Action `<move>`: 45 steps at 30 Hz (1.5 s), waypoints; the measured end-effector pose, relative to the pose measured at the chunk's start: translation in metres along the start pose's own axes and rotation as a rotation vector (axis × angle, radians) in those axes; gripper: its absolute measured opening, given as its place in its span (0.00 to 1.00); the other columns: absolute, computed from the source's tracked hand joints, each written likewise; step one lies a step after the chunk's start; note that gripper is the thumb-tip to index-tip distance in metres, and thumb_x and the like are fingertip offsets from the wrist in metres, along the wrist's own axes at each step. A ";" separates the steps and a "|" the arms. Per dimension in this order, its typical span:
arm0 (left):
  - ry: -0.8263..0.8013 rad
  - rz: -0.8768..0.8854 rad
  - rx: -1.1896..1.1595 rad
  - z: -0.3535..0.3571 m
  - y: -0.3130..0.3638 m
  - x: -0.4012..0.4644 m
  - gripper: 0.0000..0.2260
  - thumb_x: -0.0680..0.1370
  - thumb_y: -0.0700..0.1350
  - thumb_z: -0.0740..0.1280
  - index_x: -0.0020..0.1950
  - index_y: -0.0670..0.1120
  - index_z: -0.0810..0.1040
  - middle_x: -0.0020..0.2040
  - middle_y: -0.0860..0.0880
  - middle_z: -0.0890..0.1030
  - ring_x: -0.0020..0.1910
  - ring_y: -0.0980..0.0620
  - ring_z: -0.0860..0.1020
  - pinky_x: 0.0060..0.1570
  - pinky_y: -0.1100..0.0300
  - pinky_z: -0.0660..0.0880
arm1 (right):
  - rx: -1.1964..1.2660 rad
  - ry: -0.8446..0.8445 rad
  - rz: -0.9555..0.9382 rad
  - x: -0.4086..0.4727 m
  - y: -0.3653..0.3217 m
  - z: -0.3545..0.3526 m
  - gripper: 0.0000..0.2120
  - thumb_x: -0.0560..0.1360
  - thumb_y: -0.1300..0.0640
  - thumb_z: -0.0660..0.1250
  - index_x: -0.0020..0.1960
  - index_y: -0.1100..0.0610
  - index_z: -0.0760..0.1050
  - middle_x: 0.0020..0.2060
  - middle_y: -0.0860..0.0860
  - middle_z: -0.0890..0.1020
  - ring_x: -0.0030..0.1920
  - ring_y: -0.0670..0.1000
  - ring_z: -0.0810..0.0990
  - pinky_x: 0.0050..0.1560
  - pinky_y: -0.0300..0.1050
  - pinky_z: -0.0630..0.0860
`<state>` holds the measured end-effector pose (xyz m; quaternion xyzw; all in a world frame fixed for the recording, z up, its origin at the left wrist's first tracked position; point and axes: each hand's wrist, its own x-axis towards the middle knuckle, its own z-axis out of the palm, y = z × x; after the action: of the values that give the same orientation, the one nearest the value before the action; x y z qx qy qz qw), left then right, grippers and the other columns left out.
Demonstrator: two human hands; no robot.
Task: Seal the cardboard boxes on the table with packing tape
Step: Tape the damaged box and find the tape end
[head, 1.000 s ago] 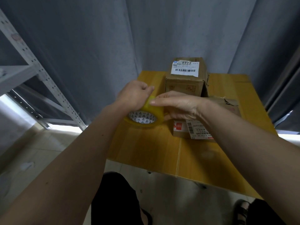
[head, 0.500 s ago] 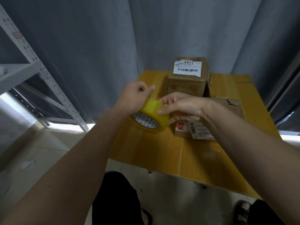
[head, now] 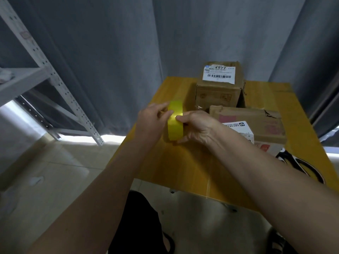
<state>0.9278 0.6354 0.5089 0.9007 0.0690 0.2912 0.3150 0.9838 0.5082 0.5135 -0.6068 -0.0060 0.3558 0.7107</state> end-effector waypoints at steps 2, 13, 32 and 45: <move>-0.020 0.004 0.028 -0.001 -0.003 0.002 0.11 0.75 0.39 0.71 0.57 0.39 0.83 0.52 0.40 0.84 0.50 0.43 0.81 0.50 0.60 0.70 | -0.014 0.013 0.034 0.002 0.005 0.001 0.04 0.79 0.67 0.61 0.49 0.59 0.71 0.43 0.57 0.75 0.49 0.61 0.75 0.60 0.76 0.65; -0.095 -0.003 0.066 -0.006 0.002 0.013 0.04 0.73 0.38 0.73 0.46 0.39 0.86 0.46 0.43 0.85 0.46 0.47 0.82 0.48 0.64 0.71 | 0.004 0.012 0.083 0.007 0.009 -0.003 0.11 0.78 0.66 0.62 0.59 0.58 0.68 0.57 0.59 0.74 0.62 0.63 0.73 0.59 0.76 0.67; -0.108 0.093 0.192 0.011 0.000 0.000 0.11 0.78 0.36 0.64 0.60 0.36 0.78 0.53 0.37 0.78 0.53 0.40 0.76 0.52 0.55 0.68 | 0.037 0.036 0.040 0.002 0.011 -0.006 0.06 0.79 0.65 0.61 0.53 0.56 0.70 0.59 0.59 0.73 0.67 0.64 0.69 0.62 0.74 0.65; -0.068 0.057 0.414 0.009 0.005 0.006 0.10 0.82 0.42 0.59 0.52 0.39 0.77 0.51 0.40 0.76 0.51 0.41 0.75 0.46 0.52 0.67 | 0.013 0.038 0.031 0.003 0.013 0.005 0.06 0.79 0.65 0.62 0.50 0.54 0.70 0.67 0.62 0.71 0.69 0.64 0.68 0.61 0.74 0.66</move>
<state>0.9374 0.6286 0.5090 0.9570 0.0912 0.2492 0.1171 0.9777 0.5139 0.5019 -0.6088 0.0189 0.3552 0.7091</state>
